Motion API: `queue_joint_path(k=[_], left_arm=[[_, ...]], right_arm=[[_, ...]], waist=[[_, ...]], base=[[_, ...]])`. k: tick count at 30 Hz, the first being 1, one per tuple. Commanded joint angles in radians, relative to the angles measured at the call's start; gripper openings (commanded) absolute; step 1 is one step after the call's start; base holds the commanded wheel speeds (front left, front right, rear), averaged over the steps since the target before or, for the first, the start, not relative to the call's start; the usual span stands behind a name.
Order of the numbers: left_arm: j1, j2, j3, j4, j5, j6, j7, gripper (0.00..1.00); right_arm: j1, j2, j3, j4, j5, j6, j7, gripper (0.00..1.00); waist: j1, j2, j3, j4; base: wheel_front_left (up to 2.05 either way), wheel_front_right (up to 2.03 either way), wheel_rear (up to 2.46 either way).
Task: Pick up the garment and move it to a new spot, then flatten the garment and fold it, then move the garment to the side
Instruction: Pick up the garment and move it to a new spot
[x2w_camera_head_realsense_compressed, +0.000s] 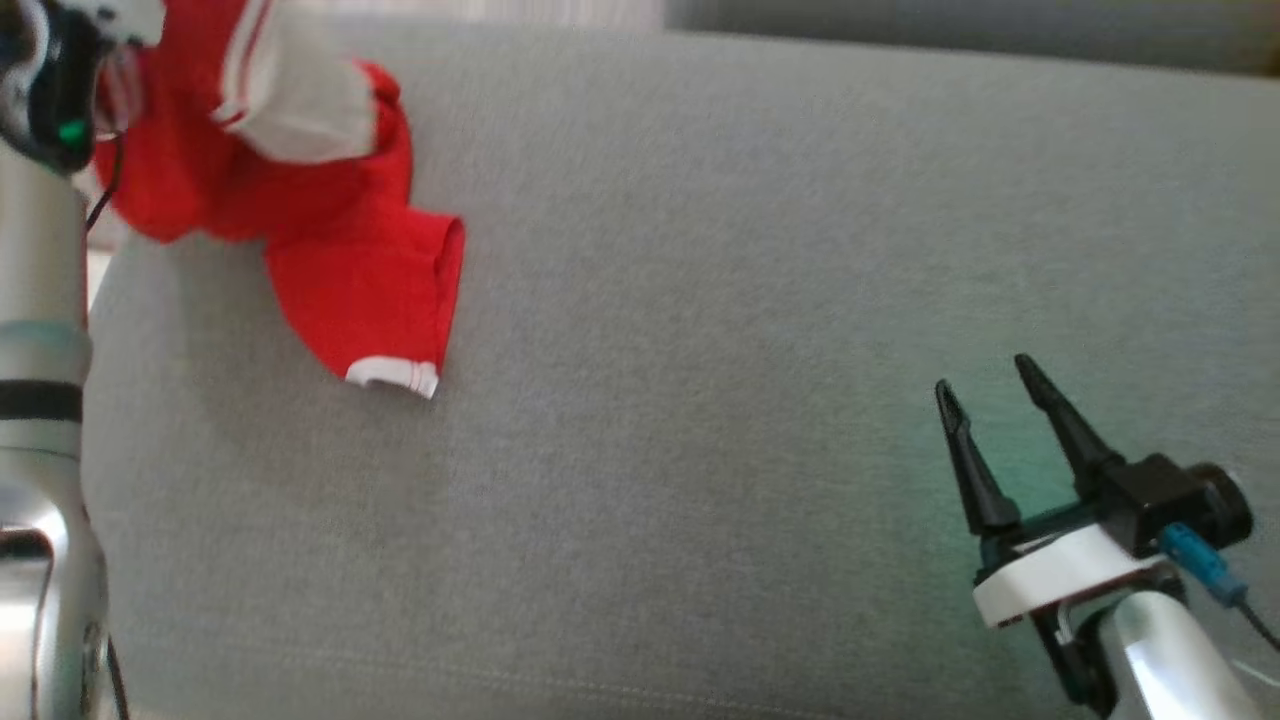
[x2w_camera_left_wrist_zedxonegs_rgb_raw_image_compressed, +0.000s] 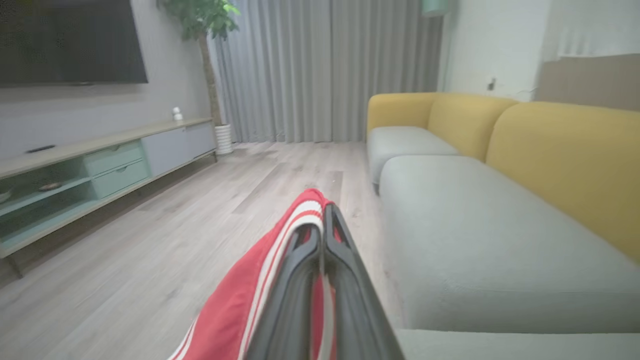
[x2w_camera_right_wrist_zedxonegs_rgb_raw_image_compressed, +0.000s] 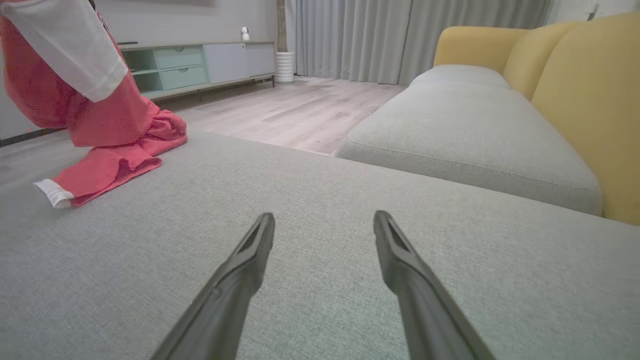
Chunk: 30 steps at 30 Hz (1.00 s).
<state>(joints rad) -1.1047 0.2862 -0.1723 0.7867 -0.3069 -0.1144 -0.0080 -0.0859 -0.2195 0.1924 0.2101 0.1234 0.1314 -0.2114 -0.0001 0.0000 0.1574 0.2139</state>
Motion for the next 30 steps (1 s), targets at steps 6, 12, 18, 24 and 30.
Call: queue_joint_path(k=[6,12,18,24,30], left_arm=[[0.013,0.049,-0.036,-0.293,-0.096,-0.014,0.198,0.00],[0.125,0.036,-0.079,-0.562,-0.221,-0.015,0.392,0.00],[0.255,-0.003,-0.116,-0.747,-0.342,-0.005,0.543,0.00],[0.321,-0.050,-0.157,-0.759,-0.373,0.012,0.563,0.00],[0.301,-0.114,-0.235,-0.577,-0.327,-0.002,0.456,0.00]], right_arm=[[0.003,0.036,0.021,0.016,0.006,-0.001,-0.033,1.00],[-0.007,0.050,0.026,0.032,0.004,-0.001,-0.044,1.00],[-0.027,0.063,0.061,0.035,0.010,-0.001,-0.048,1.00],[-0.051,0.075,0.109,0.039,0.021,-0.001,-0.050,1.00],[-0.079,0.098,0.151,0.031,0.037,-0.001,-0.050,1.00]], waist=[[0.0001,0.0000,-0.094,-0.082],[0.0001,0.0000,-0.100,-0.142],[0.0001,0.0000,-0.088,-0.235],[0.0001,0.0000,-0.065,-0.347],[0.0001,0.0000,-0.021,-0.463]], base=[[0.00,0.00,0.00],[0.00,0.00,0.00],[0.00,0.00,0.00],[0.00,0.00,0.00],[0.00,0.00,0.00]])
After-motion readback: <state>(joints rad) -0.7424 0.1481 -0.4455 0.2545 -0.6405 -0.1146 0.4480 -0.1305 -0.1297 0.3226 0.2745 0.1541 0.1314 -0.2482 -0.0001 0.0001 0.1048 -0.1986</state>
